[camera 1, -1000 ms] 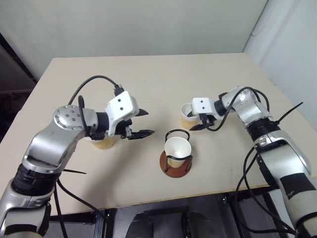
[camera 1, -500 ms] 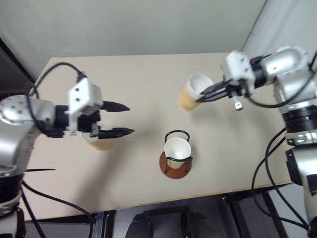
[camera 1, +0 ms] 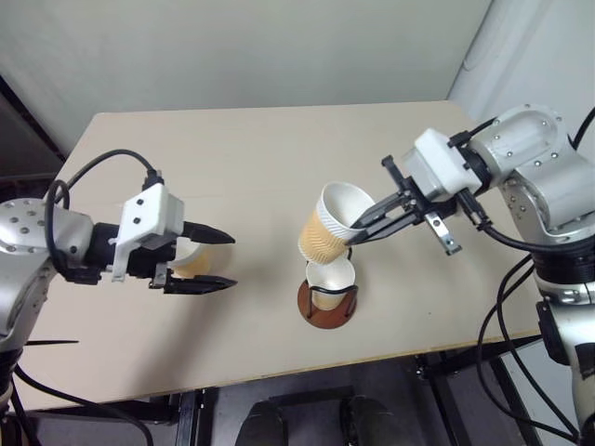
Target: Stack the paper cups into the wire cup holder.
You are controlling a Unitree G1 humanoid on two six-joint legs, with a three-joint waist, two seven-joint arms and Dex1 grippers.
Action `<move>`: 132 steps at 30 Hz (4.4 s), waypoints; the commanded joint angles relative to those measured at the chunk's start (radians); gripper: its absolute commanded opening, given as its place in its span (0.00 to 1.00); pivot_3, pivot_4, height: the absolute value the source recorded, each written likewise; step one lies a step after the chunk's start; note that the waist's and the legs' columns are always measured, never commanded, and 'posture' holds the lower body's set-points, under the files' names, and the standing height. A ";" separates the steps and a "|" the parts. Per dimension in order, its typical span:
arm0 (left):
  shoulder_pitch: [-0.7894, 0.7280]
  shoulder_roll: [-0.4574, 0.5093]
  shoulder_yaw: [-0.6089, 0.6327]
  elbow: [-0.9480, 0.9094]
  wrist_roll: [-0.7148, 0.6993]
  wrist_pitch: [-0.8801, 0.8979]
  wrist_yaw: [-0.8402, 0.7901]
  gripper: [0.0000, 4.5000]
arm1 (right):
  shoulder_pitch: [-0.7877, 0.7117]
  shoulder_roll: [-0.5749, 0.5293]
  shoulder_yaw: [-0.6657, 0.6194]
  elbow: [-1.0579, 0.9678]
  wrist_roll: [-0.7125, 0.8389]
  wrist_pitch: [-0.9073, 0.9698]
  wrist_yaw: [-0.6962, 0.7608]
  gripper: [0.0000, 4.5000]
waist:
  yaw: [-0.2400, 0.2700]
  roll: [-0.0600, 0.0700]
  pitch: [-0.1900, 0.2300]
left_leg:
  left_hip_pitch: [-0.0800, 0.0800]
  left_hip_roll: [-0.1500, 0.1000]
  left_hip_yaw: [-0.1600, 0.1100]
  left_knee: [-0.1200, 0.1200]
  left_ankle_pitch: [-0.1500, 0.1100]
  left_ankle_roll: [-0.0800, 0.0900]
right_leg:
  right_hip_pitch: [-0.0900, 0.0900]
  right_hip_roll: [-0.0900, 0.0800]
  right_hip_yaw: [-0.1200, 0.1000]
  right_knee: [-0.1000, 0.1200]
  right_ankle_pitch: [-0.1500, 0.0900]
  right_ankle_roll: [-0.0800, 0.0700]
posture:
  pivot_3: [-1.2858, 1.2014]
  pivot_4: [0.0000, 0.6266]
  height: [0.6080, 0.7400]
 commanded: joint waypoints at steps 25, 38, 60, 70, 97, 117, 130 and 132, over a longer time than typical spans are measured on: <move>0.202 0.211 0.197 0.234 0.261 -0.179 -0.020 0.78 | -0.074 0.219 -0.103 0.128 -0.038 0.095 -0.323 0.69 | -0.011 -0.001 -0.001 | 0.002 0.005 0.000 -0.006 -0.001 0.002 | -0.004 0.001 0.002 0.001 0.001 -0.002 | 0.52 0.24 1.00; 0.136 0.171 -0.048 0.300 0.404 -0.295 0.047 0.78 | -0.018 0.277 -0.065 0.017 -0.073 0.121 -0.403 0.69 | -0.002 -0.005 -0.003 | -0.001 0.014 -0.005 -0.012 -0.003 0.003 | -0.013 0.008 -0.001 0.013 -0.005 -0.012 | 0.52 0.24 1.00; -0.090 0.123 -0.077 0.243 0.224 -0.259 -0.063 0.01 | 0.098 0.036 -0.261 -0.132 0.175 0.232 -0.249 0.70 | 0.008 -0.006 -0.003 | 0.000 0.015 -0.005 -0.008 -0.003 0.003 | -0.011 0.018 -0.002 0.013 -0.002 -0.011 | 0.52 0.24 1.00; -0.616 -0.077 -0.240 0.208 0.019 -0.221 -0.275 0.01 | 0.377 -0.260 -0.506 -0.192 0.263 0.210 -0.134 0.70 | 0.024 -0.007 -0.004 | 0.000 0.010 0.001 0.004 -0.005 0.003 | 0.001 0.018 0.002 0.009 -0.003 -0.009 | 0.52 0.24 1.00; -0.760 -0.227 -0.740 0.286 0.093 -0.516 -0.292 0.14 | 0.506 -0.332 -0.555 -0.316 0.287 0.221 -0.311 0.70 | 0.025 -0.005 -0.003 | 0.001 0.012 0.025 0.022 -0.022 0.042 | 0.011 0.017 0.007 0.006 -0.010 0.019 | 0.52 0.24 1.00; -0.040 0.032 -0.027 0.280 -0.012 -0.142 -0.150 0.78 | 0.403 -0.295 -0.352 0.079 0.119 0.043 -0.120 0.70 | 0.004 -0.002 -0.004 | 0.005 0.015 0.025 0.018 -0.025 0.046 | 0.005 0.018 0.010 0.013 -0.013 0.017 | 0.52 0.24 1.00; 0.261 0.019 0.263 0.150 -0.042 -0.031 -0.069 0.78 | 0.303 -0.274 -0.297 0.279 0.024 -0.047 -0.018 0.70 | 0.013 -0.003 -0.003 | 0.014 0.013 0.029 0.018 -0.029 0.048 | 0.009 0.019 0.023 0.015 -0.018 0.005 | 0.52 0.24 1.00; 0.257 0.018 0.261 0.150 -0.044 -0.024 -0.065 0.78 | 0.292 -0.266 -0.295 0.291 0.013 -0.051 -0.011 0.70 | 0.008 -0.003 -0.003 | 0.018 0.013 0.031 0.018 -0.029 0.048 | 0.012 0.019 0.025 0.015 -0.017 0.004 | 0.52 0.24 1.00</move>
